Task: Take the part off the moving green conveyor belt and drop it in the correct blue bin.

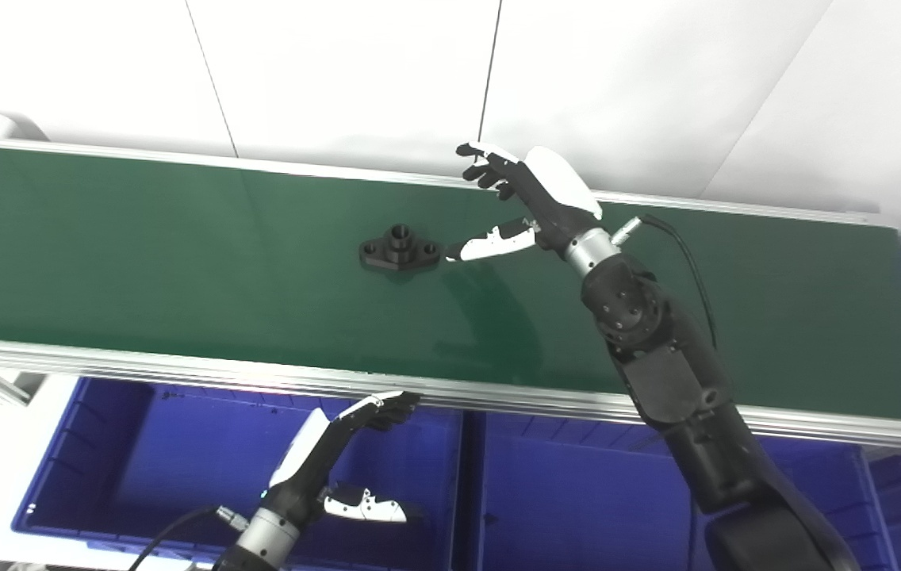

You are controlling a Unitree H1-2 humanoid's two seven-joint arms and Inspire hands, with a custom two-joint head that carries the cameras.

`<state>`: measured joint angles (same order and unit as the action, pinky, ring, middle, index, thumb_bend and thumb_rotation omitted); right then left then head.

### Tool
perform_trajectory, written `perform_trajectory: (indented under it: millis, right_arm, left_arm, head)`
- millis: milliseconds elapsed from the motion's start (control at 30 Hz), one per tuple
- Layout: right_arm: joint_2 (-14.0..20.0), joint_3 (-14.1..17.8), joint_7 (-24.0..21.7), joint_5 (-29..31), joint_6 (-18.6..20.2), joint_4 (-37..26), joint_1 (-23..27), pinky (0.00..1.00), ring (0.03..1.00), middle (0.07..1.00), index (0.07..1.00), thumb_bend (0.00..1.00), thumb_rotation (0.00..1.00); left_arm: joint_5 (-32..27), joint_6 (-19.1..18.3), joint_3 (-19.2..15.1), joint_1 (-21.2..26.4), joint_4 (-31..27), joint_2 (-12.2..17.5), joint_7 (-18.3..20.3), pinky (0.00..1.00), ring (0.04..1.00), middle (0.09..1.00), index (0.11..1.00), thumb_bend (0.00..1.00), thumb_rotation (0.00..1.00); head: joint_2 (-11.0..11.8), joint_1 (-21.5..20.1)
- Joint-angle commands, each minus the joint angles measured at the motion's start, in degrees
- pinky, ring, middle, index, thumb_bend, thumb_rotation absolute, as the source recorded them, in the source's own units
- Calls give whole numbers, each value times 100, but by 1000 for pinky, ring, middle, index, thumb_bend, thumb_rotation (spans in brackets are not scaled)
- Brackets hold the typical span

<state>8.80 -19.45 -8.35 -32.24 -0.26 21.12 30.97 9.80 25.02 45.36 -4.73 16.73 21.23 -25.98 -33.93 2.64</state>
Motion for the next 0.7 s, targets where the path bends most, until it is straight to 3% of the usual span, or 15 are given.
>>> perform_trajectory:
  millis: [0, 300, 667]
  right_arm:
    - [-57, -15, 136, -26, -123, -5, 340, 643, 744, 770, 877, 863, 322]
    - [-104, -320, 151, -211, -202, 614, 647, 629, 757, 804, 864, 890, 295]
    - [-141, -664, 209, -464, -207, 1328, 1009, 641, 779, 824, 863, 918, 243]
  left_arm:
    - [84, 190, 71, 109, -98, 40, -251, 712, 734, 762, 776, 811, 296]
    - [160, 190, 383, 235, -46, 103, -715, 704, 715, 737, 745, 806, 290]
    - [125, 190, 649, 337, 23, 151, -1005, 705, 713, 734, 747, 813, 301]
  head:
    - [20, 1]
    - [61, -5]
    - [80, -3]
